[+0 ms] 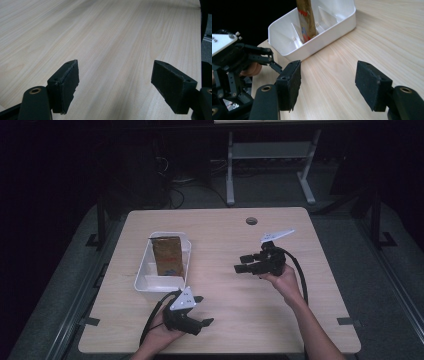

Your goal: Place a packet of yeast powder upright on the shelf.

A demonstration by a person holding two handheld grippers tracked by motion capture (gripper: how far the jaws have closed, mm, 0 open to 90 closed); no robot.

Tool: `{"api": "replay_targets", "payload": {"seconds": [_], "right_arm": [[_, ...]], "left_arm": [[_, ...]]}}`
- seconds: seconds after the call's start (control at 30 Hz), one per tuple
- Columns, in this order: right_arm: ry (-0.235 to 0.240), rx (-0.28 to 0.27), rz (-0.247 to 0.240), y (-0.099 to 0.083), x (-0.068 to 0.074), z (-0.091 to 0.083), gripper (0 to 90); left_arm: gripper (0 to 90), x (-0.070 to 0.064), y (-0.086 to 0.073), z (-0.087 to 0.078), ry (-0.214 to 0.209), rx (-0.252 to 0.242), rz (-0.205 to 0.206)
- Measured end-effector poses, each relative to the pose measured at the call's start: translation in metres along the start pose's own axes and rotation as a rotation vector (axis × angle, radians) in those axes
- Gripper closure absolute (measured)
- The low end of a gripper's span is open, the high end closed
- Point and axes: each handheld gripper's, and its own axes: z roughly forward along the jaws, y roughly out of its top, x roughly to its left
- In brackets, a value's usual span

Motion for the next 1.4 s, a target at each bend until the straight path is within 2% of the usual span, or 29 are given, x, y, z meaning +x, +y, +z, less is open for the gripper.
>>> {"api": "replay_targets", "payload": {"seconds": [0.33, 0.47, 0.7, 1.07, 1.4], "right_arm": [[-0.029, 0.002, 0.018, -0.017, -0.001, -0.021, 35.4], [-0.046, 0.019, 0.027, -0.025, -0.001, -0.028, 34.8], [-0.059, -0.001, 0.047, -0.038, -0.003, -0.042, 34.6], [-0.063, -0.016, 0.088, -0.056, -0.007, -0.054, 33.9], [-0.085, 0.011, 0.107, -0.077, -0.005, -0.064, 33.0]], "left_arm": [[21.9, 0.001, -0.001, 0.0, 0.002, -0.002, -0.013], [22.1, 0.001, -0.001, 0.0, 0.003, 0.0, -0.014], [22.3, 0.002, -0.001, 0.0, 0.004, 0.002, -0.014], [22.3, 0.002, -0.001, 0.001, -0.003, -0.001, -0.021], [22.3, 0.002, -0.001, 0.0, -0.003, 0.0, -0.019]]}}
